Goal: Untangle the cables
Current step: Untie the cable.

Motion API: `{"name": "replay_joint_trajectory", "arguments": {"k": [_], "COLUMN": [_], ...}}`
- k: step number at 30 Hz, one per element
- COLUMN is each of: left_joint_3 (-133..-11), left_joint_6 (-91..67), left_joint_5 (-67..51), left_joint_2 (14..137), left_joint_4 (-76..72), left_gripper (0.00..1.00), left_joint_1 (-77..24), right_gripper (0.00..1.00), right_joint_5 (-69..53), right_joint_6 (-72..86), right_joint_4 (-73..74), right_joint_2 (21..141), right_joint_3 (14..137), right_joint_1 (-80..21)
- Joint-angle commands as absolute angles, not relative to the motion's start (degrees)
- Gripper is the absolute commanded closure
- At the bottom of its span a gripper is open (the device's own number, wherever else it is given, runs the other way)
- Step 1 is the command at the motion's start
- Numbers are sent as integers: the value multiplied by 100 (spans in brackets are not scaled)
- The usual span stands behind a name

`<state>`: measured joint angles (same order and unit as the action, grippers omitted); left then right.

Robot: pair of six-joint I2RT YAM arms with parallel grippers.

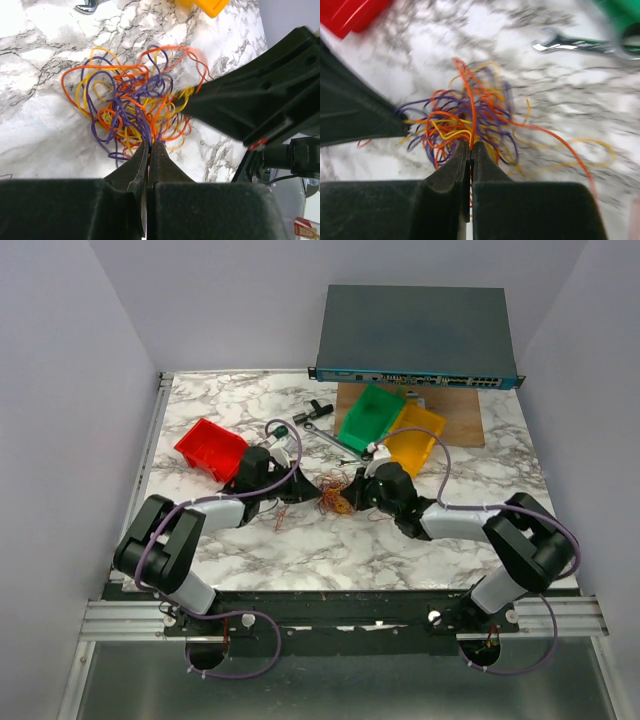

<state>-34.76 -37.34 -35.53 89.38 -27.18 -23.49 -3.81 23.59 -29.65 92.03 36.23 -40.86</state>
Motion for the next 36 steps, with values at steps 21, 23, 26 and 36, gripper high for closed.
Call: {"name": "replay_joint_trajectory", "arguments": {"k": [21,23,26,36], "left_joint_3": [-2445,-2538,-2666,-2977], "left_joint_6": [-3773,-3710,-3539,-2936], "left_joint_5": [-2226,-2297,-2200,-1428], "left_joint_2": [7419,7525,7508,7233], "left_joint_4": [-2939,-2885,-2699,-1995], "left_gripper": [100,100,98,75], "left_joint_1": [-1705,-1810,-1993,-2593], "right_gripper": [99,90,41,32], "right_joint_5": [4882,3457,1923,694], "right_joint_6": [3458,2742,2323,2197], "right_joint_4": [-1907,-2660,-3520,-3460], "right_joint_2": [7206,7267,7342,7879], "right_joint_3": [2740,2582,2310,2615], "right_joint_1": [-4021,-4025,-4030,-4027]}}
